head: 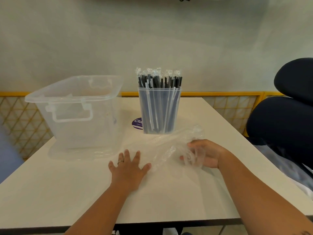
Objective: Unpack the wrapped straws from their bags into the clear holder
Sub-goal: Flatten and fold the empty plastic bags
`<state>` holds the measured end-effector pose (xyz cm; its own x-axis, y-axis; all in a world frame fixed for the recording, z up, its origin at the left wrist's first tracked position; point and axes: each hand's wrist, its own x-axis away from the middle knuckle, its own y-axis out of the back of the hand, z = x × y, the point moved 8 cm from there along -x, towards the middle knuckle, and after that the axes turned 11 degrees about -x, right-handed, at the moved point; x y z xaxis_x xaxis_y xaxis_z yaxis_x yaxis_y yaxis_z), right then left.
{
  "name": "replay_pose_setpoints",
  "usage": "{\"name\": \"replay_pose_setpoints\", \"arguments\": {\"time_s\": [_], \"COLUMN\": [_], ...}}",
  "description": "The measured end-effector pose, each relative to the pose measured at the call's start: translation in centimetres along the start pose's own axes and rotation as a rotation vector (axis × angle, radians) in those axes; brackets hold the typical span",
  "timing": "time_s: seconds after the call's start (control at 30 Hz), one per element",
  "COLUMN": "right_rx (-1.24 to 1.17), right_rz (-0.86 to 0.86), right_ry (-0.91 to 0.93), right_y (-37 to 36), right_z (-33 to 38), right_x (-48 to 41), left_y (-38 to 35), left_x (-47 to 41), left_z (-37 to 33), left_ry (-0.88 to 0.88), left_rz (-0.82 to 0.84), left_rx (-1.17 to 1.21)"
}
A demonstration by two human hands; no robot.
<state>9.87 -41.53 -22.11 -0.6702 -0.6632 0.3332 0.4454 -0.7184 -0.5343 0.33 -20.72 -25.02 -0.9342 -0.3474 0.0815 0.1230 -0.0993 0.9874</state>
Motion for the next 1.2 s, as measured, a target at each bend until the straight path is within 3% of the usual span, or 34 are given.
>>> {"name": "replay_pose_setpoints", "arguments": {"time_s": [0.3,0.43,0.57,0.67,0.93,1.2], "right_rx": [0.243,0.259,0.062,-0.044,0.078,0.389], "right_rz": [-0.445,-0.252,0.033,0.053,-0.394,-0.880], "right_ry": [0.086,0.052,0.031,0.144,0.281,0.362], "right_y": [6.4,5.2,2.4,1.4,6.1,10.3], "right_z": [3.7,3.2,0.9,1.3,4.9,8.4], "right_x": [3.1,2.7,1.6,1.3,3.4,7.4], "left_y": [-0.4,-0.3,-0.2,-0.2,-0.3,-0.5], "left_x": [-0.3,-0.2,-0.1,0.0,-0.1,0.0], "left_z": [0.1,0.1,0.1,0.1,0.3,1.4], "left_ry": [0.027,0.031,0.033,0.028,0.034,0.074], "left_rz": [0.013,0.024,0.013,0.021,0.025,0.035], "left_rx": [0.109,0.098,0.100,0.090,0.101,0.097]}}
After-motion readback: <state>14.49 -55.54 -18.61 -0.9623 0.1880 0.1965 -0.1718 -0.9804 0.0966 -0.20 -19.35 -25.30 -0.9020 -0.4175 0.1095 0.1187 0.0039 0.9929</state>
